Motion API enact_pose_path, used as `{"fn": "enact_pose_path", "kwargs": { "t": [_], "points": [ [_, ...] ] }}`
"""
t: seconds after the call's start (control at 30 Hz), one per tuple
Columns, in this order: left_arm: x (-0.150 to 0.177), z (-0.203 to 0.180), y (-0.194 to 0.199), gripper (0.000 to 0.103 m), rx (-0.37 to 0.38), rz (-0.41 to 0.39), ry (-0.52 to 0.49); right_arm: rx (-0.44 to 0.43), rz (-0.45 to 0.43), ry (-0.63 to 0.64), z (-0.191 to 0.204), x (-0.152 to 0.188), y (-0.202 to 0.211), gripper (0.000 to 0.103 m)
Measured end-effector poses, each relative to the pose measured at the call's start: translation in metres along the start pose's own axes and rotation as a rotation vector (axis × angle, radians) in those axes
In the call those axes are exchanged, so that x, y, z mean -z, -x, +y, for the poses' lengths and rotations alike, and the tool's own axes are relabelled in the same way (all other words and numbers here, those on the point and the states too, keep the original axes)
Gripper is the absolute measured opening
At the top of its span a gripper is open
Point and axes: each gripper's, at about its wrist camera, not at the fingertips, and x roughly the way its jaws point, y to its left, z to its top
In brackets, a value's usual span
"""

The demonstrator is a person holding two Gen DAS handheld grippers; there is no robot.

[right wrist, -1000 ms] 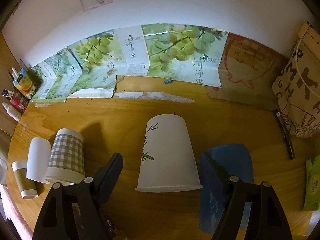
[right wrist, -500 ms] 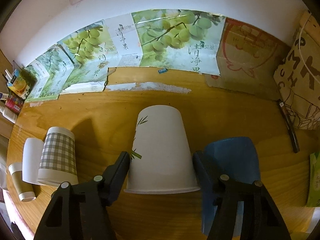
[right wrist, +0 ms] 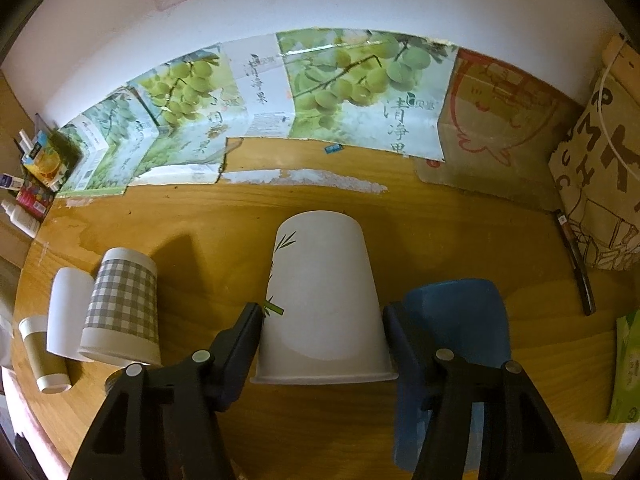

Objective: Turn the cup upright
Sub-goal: 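Close the right gripper around the body of the bamboo-print cup, then lift the bamboo-print cup with the right gripper and rotate it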

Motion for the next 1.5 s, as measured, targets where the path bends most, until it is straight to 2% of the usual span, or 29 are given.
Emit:
{"fn": "enact_pose_path", "kwargs": {
  "t": [0.47,0.6,0.87,1.0,1.2,1.37,1.5],
  "points": [
    [0.008,0.017,0.014,0.102,0.019,-0.047,0.028,-0.076,-0.141,0.13,0.022,0.005,0.05,0.062],
    [0.012,0.024,0.018,0.102,0.015,-0.059,0.048,-0.152,-0.18,0.175,0.031,0.008,0.067,0.062],
    [0.021,0.047,0.027,0.102,-0.016,-0.08,0.097,-0.314,-0.245,0.408,0.061,0.023,0.099,0.062],
    [0.026,0.061,0.029,0.102,-0.017,-0.068,0.134,-0.446,-0.225,0.534,0.078,0.029,0.105,0.062],
    [0.033,0.1,0.029,0.102,-0.003,-0.053,0.282,-0.621,-0.177,0.727,0.107,0.042,0.111,0.062],
    [0.042,0.136,0.03,0.102,-0.066,-0.063,0.382,-0.71,-0.104,0.883,0.13,0.056,0.109,0.062],
    [0.051,0.156,0.034,0.102,-0.102,-0.084,0.406,-0.76,-0.024,0.998,0.144,0.069,0.104,0.062]
  ]
}}
